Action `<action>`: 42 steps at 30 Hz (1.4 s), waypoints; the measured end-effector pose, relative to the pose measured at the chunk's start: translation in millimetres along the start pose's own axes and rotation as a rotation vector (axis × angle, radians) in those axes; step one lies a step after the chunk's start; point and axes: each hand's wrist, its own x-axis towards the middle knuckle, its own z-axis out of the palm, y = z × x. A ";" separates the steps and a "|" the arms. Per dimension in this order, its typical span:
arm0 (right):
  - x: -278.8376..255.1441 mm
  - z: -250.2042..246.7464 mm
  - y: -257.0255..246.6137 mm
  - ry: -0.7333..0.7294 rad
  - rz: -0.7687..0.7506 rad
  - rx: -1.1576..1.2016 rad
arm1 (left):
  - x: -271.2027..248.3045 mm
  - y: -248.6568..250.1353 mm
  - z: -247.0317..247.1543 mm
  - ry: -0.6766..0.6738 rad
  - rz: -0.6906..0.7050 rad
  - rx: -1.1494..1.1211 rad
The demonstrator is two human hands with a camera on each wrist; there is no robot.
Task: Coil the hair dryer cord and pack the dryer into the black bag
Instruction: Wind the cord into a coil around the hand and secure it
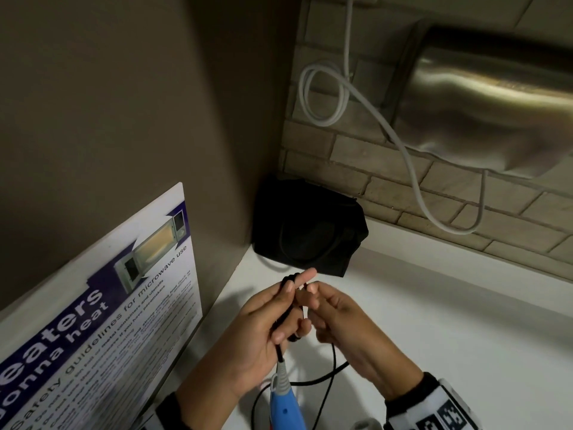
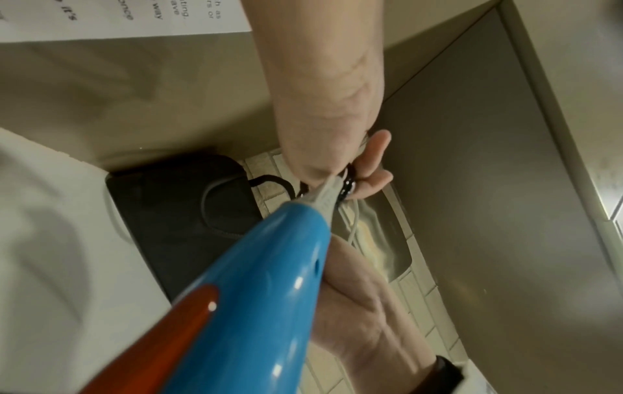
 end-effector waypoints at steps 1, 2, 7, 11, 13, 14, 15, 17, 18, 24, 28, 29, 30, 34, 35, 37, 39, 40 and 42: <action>-2.8 4.2 1.7 -0.023 0.009 -0.025 | -0.9 -0.4 1.8 -0.001 -0.007 0.001; -5.3 7.2 3.1 -0.040 0.008 -0.070 | -1.8 -1.0 4.1 0.002 -0.015 0.002; -15.5 15.8 1.1 -0.033 -0.073 -0.353 | 0.2 -3.9 7.3 -0.036 0.004 -0.013; -27.7 16.9 2.2 -0.041 -0.090 -0.468 | 4.8 -0.2 -0.9 -0.060 0.055 -0.044; -32.8 18.0 6.2 -0.069 -0.123 -0.518 | 7.6 -3.7 -8.1 -0.077 0.074 -0.055; -35.7 18.0 7.4 -0.076 -0.147 -0.553 | 8.9 -5.9 -12.0 -0.077 0.079 -0.063; -37.9 16.6 8.5 -0.076 -0.169 -0.592 | 10.0 -7.3 -15.3 -0.082 0.082 -0.071; -42.4 11.3 7.5 -0.062 -0.197 -0.649 | 11.1 -7.7 -18.5 -0.088 0.081 -0.073; -45.1 7.6 6.2 -0.054 -0.197 -0.669 | 11.5 -6.9 -19.2 -0.073 0.079 -0.066; -65.3 1.0 -1.7 -0.097 -0.199 -0.883 | 16.8 -3.9 -22.3 0.086 0.102 -0.023; -69.1 1.3 -18.1 -0.085 -0.276 -0.965 | 15.3 -4.8 -17.0 0.002 0.077 0.085; -68.0 -0.4 -24.9 -0.048 -0.314 -0.975 | 14.4 -4.7 -15.4 -0.041 0.063 0.113; -65.9 -2.5 -32.0 -0.010 -0.353 -0.984 | 13.3 -4.4 -14.3 -0.089 0.045 0.135; -51.3 -8.1 -59.6 0.104 -0.547 -1.054 | 10.7 -4.8 -13.1 -0.182 -0.053 0.163; -46.2 -9.3 -64.5 0.123 -0.577 -1.058 | 9.3 -4.5 -12.9 -0.210 -0.072 0.164; -34.9 -12.8 -70.7 0.133 -0.593 -1.009 | 4.9 -1.8 -11.0 -0.306 -0.105 0.181; -22.4 -16.7 -73.6 0.122 -0.583 -0.911 | 0.0 2.6 -9.0 -0.379 -0.127 0.202; -16.3 -18.4 -74.3 0.110 -0.573 -0.857 | -1.4 3.2 -8.3 -0.418 -0.143 0.201; -1.1 -17.0 -72.6 0.058 -0.565 -0.759 | -3.7 5.0 -11.3 -0.453 -0.157 0.186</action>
